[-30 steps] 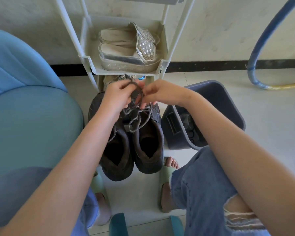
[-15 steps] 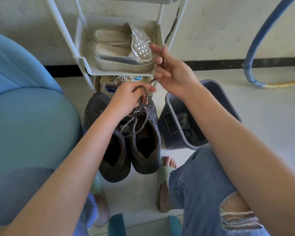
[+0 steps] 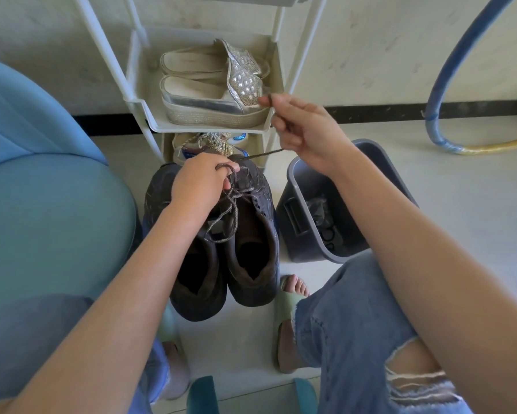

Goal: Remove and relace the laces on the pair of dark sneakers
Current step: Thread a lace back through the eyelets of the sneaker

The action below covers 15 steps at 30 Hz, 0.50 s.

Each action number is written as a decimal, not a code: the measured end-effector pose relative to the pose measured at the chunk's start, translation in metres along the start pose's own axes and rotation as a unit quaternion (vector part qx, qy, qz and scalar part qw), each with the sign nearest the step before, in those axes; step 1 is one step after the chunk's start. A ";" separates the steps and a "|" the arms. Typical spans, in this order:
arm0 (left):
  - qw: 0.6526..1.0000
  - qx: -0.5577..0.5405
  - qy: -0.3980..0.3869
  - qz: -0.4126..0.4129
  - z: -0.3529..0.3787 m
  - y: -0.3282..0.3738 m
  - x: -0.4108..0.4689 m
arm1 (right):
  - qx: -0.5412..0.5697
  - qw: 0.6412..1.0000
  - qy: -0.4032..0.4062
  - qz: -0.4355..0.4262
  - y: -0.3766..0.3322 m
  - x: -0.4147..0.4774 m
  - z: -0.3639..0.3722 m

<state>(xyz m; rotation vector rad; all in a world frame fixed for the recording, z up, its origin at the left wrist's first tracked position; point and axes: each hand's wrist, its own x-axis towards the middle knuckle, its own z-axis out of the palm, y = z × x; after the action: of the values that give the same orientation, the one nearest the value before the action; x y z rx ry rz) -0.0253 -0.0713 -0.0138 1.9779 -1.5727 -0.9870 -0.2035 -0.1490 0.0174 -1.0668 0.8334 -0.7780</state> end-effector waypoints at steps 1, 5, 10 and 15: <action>1.000 -0.003 0.016 -0.003 0.001 0.001 -0.001 | -0.063 0.998 0.000 0.000 0.001 -0.001 0.000; 0.994 0.003 0.108 0.020 -0.002 0.011 -0.008 | -0.350 0.936 0.009 0.019 0.007 -0.004 0.000; 0.991 0.003 -0.131 -0.031 0.014 0.032 -0.033 | -0.439 0.891 -0.060 0.103 0.016 -0.007 -0.007; 0.969 0.019 -0.209 -0.134 0.038 0.019 -0.040 | -0.443 0.882 -0.110 0.119 0.017 -0.009 -0.005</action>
<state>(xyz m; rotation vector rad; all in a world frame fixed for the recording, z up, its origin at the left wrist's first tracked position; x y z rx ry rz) -0.0706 -0.0346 -0.0148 2.1486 -1.5580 -1.5775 -0.2101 -0.1387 0.0017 -1.7747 1.1284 -0.0137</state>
